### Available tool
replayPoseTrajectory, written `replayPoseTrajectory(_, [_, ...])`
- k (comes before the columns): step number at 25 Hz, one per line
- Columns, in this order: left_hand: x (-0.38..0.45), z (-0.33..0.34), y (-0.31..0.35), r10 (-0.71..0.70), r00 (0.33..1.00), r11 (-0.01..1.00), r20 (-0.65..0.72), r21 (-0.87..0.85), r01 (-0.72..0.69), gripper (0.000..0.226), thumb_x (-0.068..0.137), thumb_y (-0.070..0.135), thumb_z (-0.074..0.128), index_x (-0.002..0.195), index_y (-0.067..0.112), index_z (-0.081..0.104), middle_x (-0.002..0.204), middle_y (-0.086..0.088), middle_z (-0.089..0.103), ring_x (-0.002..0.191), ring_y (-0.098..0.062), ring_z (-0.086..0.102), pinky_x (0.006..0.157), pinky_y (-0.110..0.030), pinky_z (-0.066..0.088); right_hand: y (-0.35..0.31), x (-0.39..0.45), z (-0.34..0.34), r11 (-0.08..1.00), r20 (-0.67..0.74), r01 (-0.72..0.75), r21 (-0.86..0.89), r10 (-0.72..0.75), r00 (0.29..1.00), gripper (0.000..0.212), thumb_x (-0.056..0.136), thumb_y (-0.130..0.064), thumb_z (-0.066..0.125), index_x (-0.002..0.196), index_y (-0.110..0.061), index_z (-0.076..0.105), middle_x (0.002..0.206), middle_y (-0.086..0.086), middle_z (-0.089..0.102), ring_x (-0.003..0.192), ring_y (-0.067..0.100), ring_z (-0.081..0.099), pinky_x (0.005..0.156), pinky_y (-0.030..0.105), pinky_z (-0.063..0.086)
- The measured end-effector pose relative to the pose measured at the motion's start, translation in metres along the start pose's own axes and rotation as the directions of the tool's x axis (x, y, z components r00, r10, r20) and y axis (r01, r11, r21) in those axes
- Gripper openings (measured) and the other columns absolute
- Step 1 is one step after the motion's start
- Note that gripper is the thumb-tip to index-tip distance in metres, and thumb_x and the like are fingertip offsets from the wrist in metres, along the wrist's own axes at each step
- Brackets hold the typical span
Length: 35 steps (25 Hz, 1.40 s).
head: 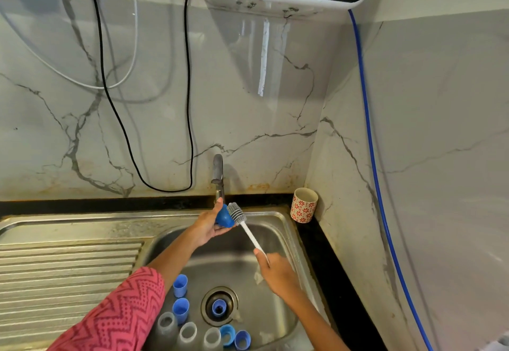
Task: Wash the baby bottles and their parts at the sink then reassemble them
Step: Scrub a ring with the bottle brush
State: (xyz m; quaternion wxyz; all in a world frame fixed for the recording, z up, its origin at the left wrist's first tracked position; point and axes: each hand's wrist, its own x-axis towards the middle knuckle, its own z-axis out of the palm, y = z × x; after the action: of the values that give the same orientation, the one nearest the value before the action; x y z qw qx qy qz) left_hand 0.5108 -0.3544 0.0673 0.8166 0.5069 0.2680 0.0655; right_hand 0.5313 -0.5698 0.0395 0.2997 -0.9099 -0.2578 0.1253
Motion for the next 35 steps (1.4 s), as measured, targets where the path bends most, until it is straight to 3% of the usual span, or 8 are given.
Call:
replayPoseTrajectory(7, [0.002,0.016,-0.013,0.165,0.986,0.849,-0.038,0.514,-0.122,0.029,0.098,0.007,0.043,0.123,-0.004,0.053,0.113,-0.012,0.053,0.108,-0.021,0.052,0.097,-0.037,0.045,0.004,0.017,0.0,0.993,-0.101,-0.067,-0.092,0.058,0.993,0.059,0.099,-0.052,0.025,0.092,-0.009,0.065,0.085,0.009,0.064,0.086,0.026,0.063,0.066,0.03,0.041])
replayPoseTrajectory(11, [0.009,0.011,-0.017,0.421,0.903,0.474,0.092,0.826,-0.305,0.019,0.094,0.004,0.049,0.078,0.004,0.059,0.076,-0.008,0.054,0.072,-0.015,0.049,0.071,-0.031,0.04,0.002,0.017,0.004,0.992,-0.089,-0.077,-0.096,0.068,0.994,0.061,0.1,-0.05,0.024,0.1,-0.005,0.065,0.098,0.011,0.068,0.092,0.026,0.063,0.066,0.028,0.039])
replayPoseTrajectory(16, [0.015,-0.002,-0.022,0.493,0.854,0.315,0.168,0.88,-0.355,0.015,0.092,0.003,0.053,0.079,-0.001,0.061,0.078,-0.007,0.053,0.072,-0.014,0.048,0.07,-0.025,0.034,0.005,0.017,-0.004,0.99,-0.109,-0.041,-0.137,0.026,0.994,0.06,0.1,-0.049,0.024,0.101,-0.005,0.065,0.098,0.011,0.067,0.093,0.026,0.063,0.067,0.029,0.04])
replayPoseTrajectory(22, [0.022,-0.015,-0.051,0.592,0.772,0.207,0.229,0.884,-0.42,0.016,0.087,-0.001,0.059,0.1,-0.005,0.068,0.117,-0.01,0.053,0.107,-0.027,0.046,0.093,-0.031,0.035,0.007,0.016,0.003,0.984,-0.034,-0.125,-0.126,0.121,0.992,0.059,0.1,-0.05,0.024,0.102,-0.006,0.065,0.1,0.01,0.068,0.094,0.026,0.063,0.073,0.03,0.044])
replayPoseTrajectory(25, [0.02,-0.018,-0.049,0.651,0.734,0.196,0.195,0.891,-0.41,0.01,0.086,0.001,0.061,0.09,-0.004,0.068,0.1,-0.003,0.053,0.094,-0.02,0.043,0.085,-0.03,0.033,0.008,0.015,-0.005,0.993,-0.026,-0.101,-0.062,0.1,0.995,0.054,0.1,-0.05,0.025,0.072,-0.016,0.056,0.073,0.001,0.06,0.073,0.019,0.057,0.063,0.028,0.043])
replayPoseTrajectory(29, [0.016,-0.012,-0.046,0.564,0.812,0.286,0.151,0.887,-0.364,0.021,0.09,0.006,0.058,0.071,-0.001,0.064,0.062,0.001,0.048,0.064,-0.018,0.044,0.065,-0.034,0.038,0.009,0.011,0.014,0.995,-0.03,-0.091,-0.048,0.09,0.996,0.053,0.1,-0.05,0.025,0.081,-0.014,0.059,0.08,0.006,0.062,0.075,0.02,0.058,0.057,0.025,0.037])
replayPoseTrajectory(33, [-0.002,0.016,-0.045,0.31,0.874,0.904,-0.375,0.401,-0.148,0.027,0.094,0.011,0.052,0.068,0.01,0.056,0.07,-0.003,0.048,0.068,-0.014,0.044,0.075,-0.03,0.034,0.02,0.012,0.02,0.988,-0.103,-0.136,-0.071,0.128,0.986,0.061,0.1,-0.049,0.021,0.103,-0.008,0.066,0.088,0.007,0.065,0.084,0.021,0.061,0.072,0.029,0.045])
replayPoseTrajectory(35, [0.001,0.02,-0.038,0.025,0.9,0.999,-0.435,0.036,-0.011,0.011,0.095,0.013,0.051,0.096,0.005,0.059,0.089,-0.007,0.056,0.083,-0.019,0.052,0.08,-0.035,0.039,0.014,0.007,0.023,0.993,-0.112,-0.043,-0.111,0.031,0.993,0.061,0.1,-0.049,0.021,0.102,-0.008,0.066,0.089,0.007,0.066,0.085,0.022,0.062,0.072,0.03,0.046])
